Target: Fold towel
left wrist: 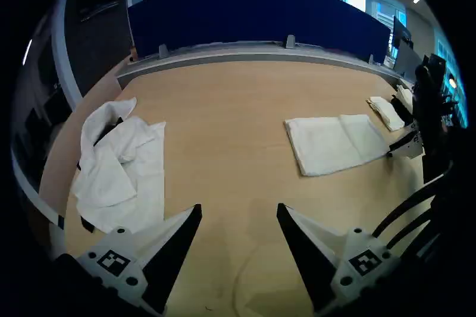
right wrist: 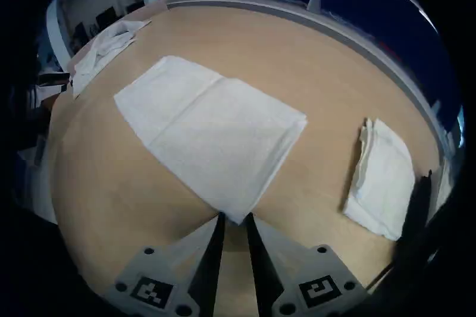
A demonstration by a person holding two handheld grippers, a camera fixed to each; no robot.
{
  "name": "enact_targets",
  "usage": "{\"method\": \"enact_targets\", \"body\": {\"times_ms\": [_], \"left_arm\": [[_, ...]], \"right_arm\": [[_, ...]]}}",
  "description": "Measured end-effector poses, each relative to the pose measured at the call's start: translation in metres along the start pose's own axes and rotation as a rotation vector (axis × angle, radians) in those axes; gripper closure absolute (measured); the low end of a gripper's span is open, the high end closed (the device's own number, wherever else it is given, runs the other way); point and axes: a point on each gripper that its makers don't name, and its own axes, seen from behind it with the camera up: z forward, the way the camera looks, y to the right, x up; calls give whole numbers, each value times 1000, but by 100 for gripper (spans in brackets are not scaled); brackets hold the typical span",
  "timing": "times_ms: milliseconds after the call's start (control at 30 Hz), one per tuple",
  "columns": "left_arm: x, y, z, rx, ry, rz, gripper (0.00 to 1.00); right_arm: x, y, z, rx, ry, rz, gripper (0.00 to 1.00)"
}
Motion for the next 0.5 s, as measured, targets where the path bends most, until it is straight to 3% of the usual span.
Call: {"method": "enact_targets", "body": {"times_ms": [100,267,500], "left_arm": [[-1,0,0,2,-1,4,6],[-1,0,0,0,-1,3,6],[0,1,1,-3,0,8,6]], "right_arm": [[-1,-2,-1,3,-2,-6,77],[-2,-3,-1,-8,2,-17,92],[-3,-8,-4,-4,5,10,96]]}}
